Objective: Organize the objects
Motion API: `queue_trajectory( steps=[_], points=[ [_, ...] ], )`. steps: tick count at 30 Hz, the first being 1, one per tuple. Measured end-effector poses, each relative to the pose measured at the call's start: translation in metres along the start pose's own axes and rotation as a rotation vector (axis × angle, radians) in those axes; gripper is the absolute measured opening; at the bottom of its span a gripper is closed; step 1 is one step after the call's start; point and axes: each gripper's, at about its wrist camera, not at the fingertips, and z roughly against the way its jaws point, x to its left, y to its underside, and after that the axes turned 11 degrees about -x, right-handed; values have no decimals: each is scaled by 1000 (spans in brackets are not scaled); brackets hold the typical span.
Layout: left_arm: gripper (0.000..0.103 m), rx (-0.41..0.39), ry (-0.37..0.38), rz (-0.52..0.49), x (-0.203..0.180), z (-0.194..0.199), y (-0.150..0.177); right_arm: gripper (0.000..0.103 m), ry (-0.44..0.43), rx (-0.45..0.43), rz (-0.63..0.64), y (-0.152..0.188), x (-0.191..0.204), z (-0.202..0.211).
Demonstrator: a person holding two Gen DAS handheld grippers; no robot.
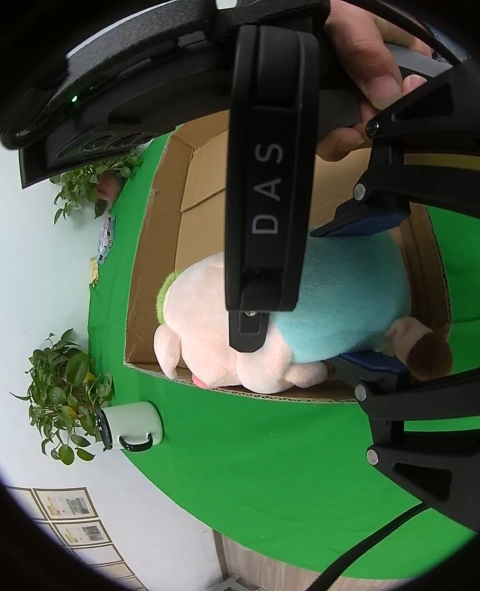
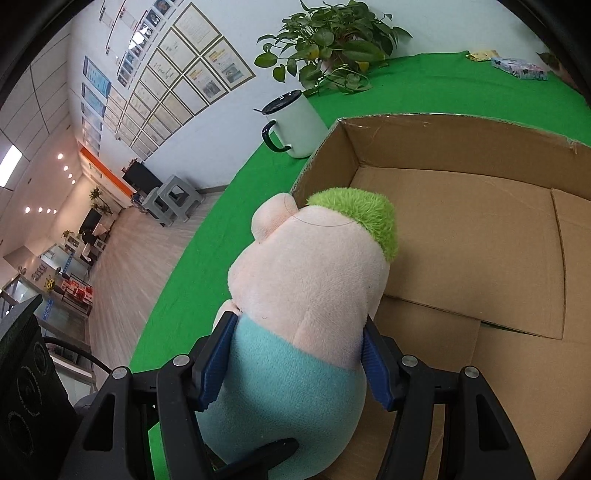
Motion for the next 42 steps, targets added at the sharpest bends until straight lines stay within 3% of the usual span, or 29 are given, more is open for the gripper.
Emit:
queue_trajectory(
  steps=[16,20,23,28,34,42],
  points=[
    [53,68,-30,26,3,5,8,60,-10,61,-25,12,7,-11],
    [63,73,-36,63,10,5,11,61,-5,74,-18,16,12,-22],
    [66,63,-36,71,11,9,12,66,0,76,-1,16,15,-26],
    [71,44,-35,69,8,21,14,85,-38,69,-23,18,11,-24],
    [71,-59,-103,2,3,55,14,101,-72,41,-83,16,2,-6],
    [71,-99,-101,61,12,78,15,102,-54,-51,-61,11,10,57]
  ],
)
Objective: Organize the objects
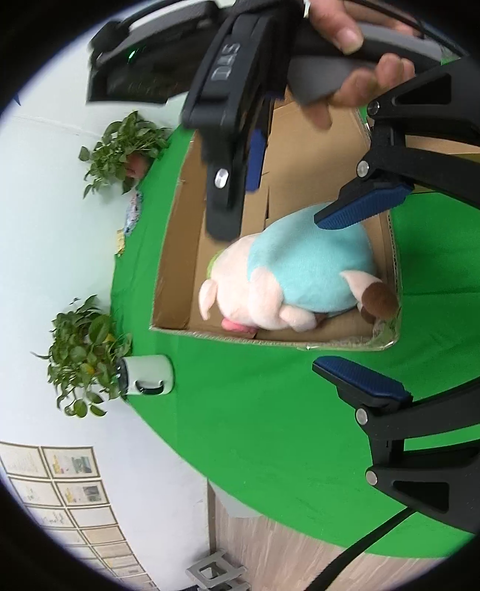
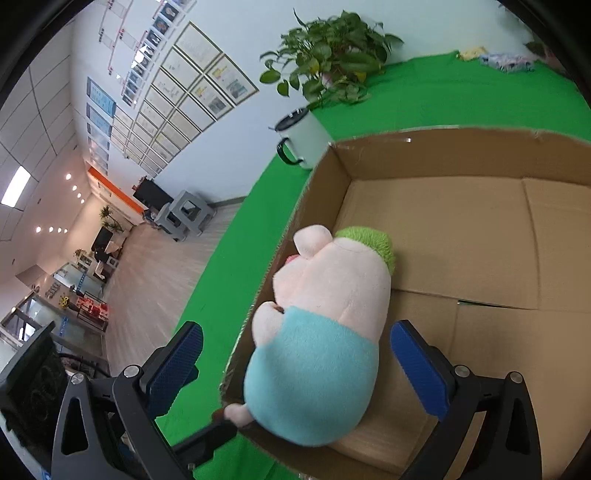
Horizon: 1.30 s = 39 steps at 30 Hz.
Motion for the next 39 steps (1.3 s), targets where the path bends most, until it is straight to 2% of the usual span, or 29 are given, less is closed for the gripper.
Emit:
queue_trajectory(
  steps=[4,6,9,10,11,14,19,24,28,31,35,39],
  points=[
    [71,-16,-11,11,2,10,5,102,29,12,-34,11,-4,18],
    [71,-72,-30,-4,-1,28,9,102,75,-10,-15,23,-4,35],
    [71,-211,-84,-48,-13,57,15,102,196,-108,77,48,5,78],
    [74,-257,-99,-66,-19,68,19,102,252,-147,105,59,8,97],
    [81,-299,-106,-85,-26,79,25,102,314,-192,131,72,10,117],
    [82,-360,-67,-124,-46,99,35,102,443,-281,185,106,19,162],
    [82,-361,-40,-130,-70,116,45,102,551,-367,208,154,31,220],
    [82,-349,37,-89,-84,135,53,102,572,-388,216,191,38,251],
    [82,-321,41,-143,-91,145,57,102,581,-391,232,214,43,268],
    [82,-291,53,-131,-88,151,61,102,573,-397,231,227,44,282],
    [82,-215,129,-79,-77,148,79,102,516,-353,236,242,48,283],
    [81,-92,211,-21,-68,123,110,102,407,-210,235,282,52,271]
  ],
)
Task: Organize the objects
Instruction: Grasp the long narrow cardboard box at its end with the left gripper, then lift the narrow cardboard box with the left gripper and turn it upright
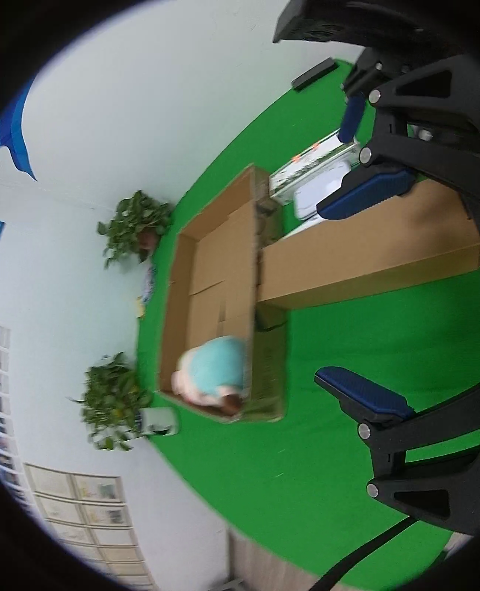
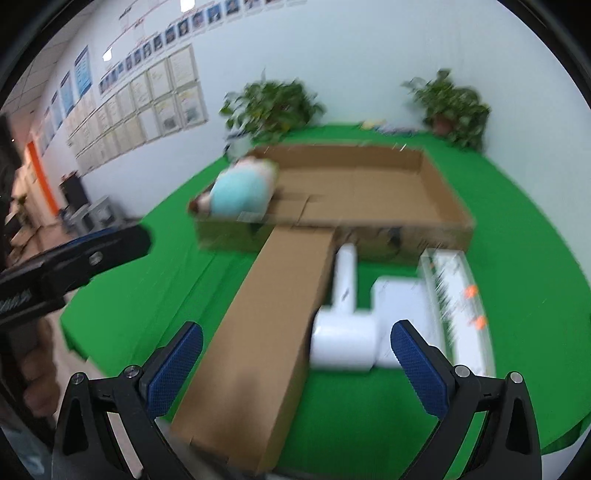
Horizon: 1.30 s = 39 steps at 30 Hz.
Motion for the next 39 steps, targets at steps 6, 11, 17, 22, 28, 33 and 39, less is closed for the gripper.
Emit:
queue_trajectory(
  steps=[6,11,17,22,28,33,39],
  points=[
    [70,160,151,123,12,-36,43,102,-71,141,31,46,28,-5],
    [55,246,263,215,16,-55,65,102,-57,163,107,59,53,-6],
    [51,265,310,239,15,-51,77,91,-17,159,188,63,69,-14],
    [59,259,305,311,30,-41,84,90,-40,144,137,62,62,-14],
    [80,273,275,406,50,-30,90,90,-193,153,-40,56,50,-14],
    [74,300,319,473,59,-27,91,90,-311,162,-147,57,45,-18],
    [62,285,285,423,44,-16,82,94,-416,186,-238,63,33,-26]
  ],
)
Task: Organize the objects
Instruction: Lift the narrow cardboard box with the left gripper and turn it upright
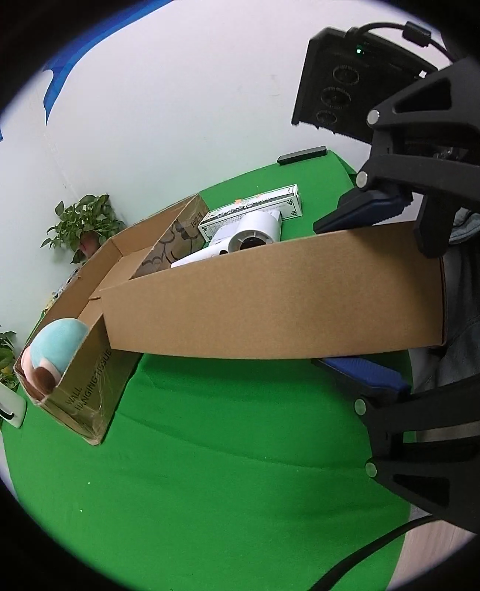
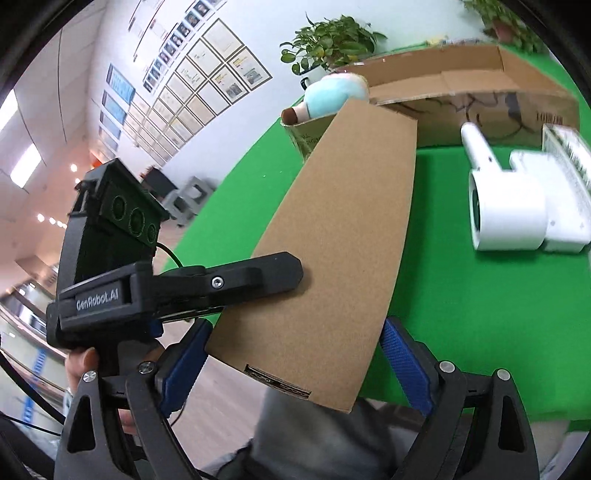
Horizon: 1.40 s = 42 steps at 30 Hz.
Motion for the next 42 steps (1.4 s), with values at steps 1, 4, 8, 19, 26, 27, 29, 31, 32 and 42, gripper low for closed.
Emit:
queue_trajectory(
  steps=[1,4,8,19,26,27,29,31,32,42],
  points=[
    [62,-3,-4,-1,-2,1,0,97,-3,7,-17,0,-4,0],
    [61,-20,-34,-32,-15,3,-1,102,13,13,-44,-2,-12,3],
    [59,-50,-54,-105,-32,7,-3,102,71,-13,-1,-6,-11,16],
    [59,-9,32,-235,-79,-20,8,102,164,-74,108,-6,-10,53],
    [59,11,126,-296,-105,-34,9,91,206,-109,128,-1,-10,66],
    [59,4,128,-317,-113,-32,10,90,222,-119,128,-1,-10,69],
    [59,-12,134,-331,-119,-33,7,81,231,-137,109,-4,-16,74],
    [59,-13,136,-339,-123,-35,3,70,239,-138,99,-7,-23,77],
    [59,-8,140,-337,-122,-36,2,70,227,-135,83,-8,-26,77],
    [59,-3,85,-328,-103,-27,-2,66,-80,-46,-261,-1,-76,47]
  ],
)
